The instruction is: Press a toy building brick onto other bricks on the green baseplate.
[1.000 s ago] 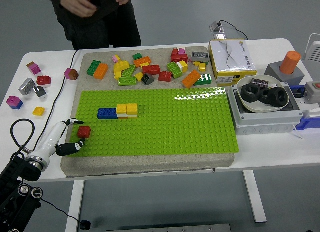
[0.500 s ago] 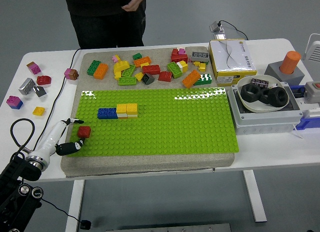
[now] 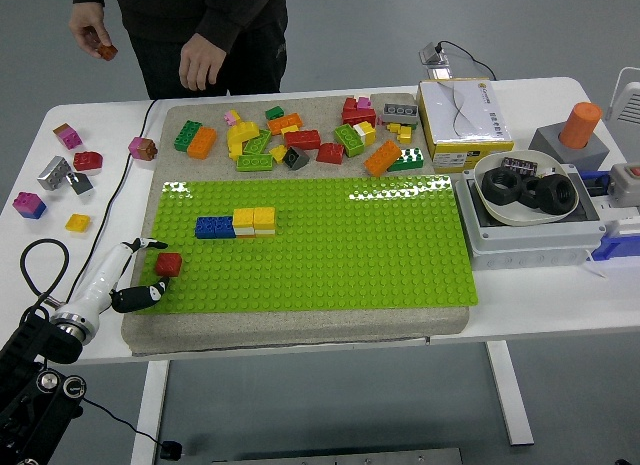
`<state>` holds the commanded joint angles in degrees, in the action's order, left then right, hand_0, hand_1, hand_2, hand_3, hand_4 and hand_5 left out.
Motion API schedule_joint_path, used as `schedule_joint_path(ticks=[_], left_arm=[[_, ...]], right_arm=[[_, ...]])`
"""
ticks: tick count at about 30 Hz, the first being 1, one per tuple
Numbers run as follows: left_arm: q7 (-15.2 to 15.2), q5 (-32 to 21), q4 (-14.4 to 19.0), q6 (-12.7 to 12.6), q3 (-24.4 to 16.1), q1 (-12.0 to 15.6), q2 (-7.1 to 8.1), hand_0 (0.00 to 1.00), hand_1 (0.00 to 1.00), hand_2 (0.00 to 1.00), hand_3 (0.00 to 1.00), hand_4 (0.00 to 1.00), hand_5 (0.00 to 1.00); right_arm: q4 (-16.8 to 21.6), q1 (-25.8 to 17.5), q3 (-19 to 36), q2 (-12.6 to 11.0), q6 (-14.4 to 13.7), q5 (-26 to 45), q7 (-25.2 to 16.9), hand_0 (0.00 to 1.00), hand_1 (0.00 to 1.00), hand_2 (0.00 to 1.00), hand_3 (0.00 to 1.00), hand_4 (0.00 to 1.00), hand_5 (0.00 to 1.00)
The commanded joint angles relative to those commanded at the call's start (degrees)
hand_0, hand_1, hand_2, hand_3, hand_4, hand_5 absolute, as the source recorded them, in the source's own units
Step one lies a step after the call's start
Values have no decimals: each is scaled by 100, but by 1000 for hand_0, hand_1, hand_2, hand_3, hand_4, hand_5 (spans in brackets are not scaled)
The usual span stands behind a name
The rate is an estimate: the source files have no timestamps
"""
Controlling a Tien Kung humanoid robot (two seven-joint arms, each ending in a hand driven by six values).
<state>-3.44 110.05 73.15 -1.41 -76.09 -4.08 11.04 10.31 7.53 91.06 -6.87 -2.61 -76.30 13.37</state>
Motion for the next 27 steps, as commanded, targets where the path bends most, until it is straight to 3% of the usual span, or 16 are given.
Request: schedule_joint_path(ticks=[27], left_arm=[[66, -80, -77, -83, 114, -25, 84, 998, 942, 896, 716, 606, 2]], right_arm=[[0, 32, 78, 16, -25, -83, 2, 581, 577, 638, 645, 646, 775]])
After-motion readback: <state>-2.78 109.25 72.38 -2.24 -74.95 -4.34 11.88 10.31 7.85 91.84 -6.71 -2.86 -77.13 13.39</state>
